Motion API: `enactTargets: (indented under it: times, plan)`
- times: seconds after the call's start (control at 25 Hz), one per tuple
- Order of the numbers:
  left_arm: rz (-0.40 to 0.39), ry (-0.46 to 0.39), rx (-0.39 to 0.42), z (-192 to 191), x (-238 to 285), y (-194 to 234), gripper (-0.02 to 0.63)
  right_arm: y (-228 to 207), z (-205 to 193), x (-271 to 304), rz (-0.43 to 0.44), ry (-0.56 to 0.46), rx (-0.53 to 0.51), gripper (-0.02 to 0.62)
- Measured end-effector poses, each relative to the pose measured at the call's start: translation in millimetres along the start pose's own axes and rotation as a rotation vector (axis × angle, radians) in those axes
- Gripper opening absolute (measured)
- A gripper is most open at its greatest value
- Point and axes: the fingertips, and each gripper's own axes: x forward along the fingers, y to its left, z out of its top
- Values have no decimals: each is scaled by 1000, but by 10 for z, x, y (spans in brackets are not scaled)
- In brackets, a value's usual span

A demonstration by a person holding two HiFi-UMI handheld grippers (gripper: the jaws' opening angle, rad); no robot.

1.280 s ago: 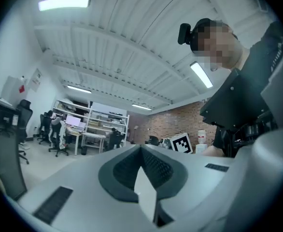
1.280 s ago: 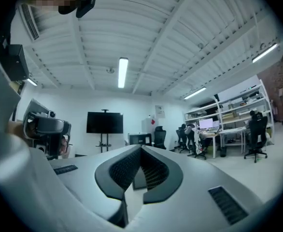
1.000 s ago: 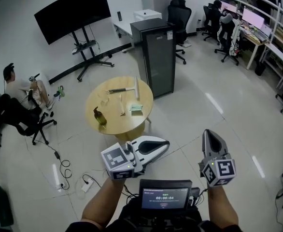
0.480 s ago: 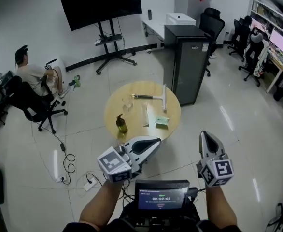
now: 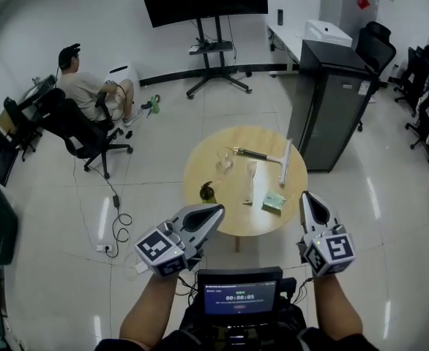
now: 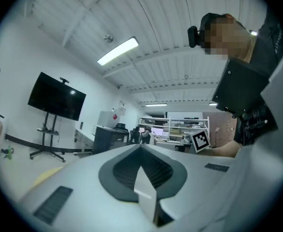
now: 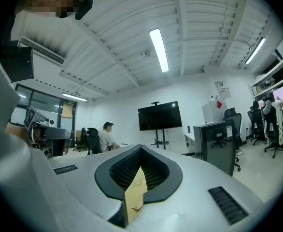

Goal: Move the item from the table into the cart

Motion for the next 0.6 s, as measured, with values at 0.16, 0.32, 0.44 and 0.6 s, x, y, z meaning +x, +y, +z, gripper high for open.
enactTargets:
  times: [0.16, 0.32, 0.44, 0.6]
  plan:
    - [132, -4, -66, 14, -107, 643, -14, 113, -140, 618, 89, 37, 26, -14]
    - [204, 15, -47, -33, -295, 1350, -14, 345, -229, 1253, 148, 47, 18, -12]
    - [244, 48, -48, -172, -432, 1891, -9, 606, -416, 1714, 192, 63, -1, 64]
    - [299, 72, -133, -380, -782, 2634, 71, 1313, -803, 2312, 302, 107, 5, 152]
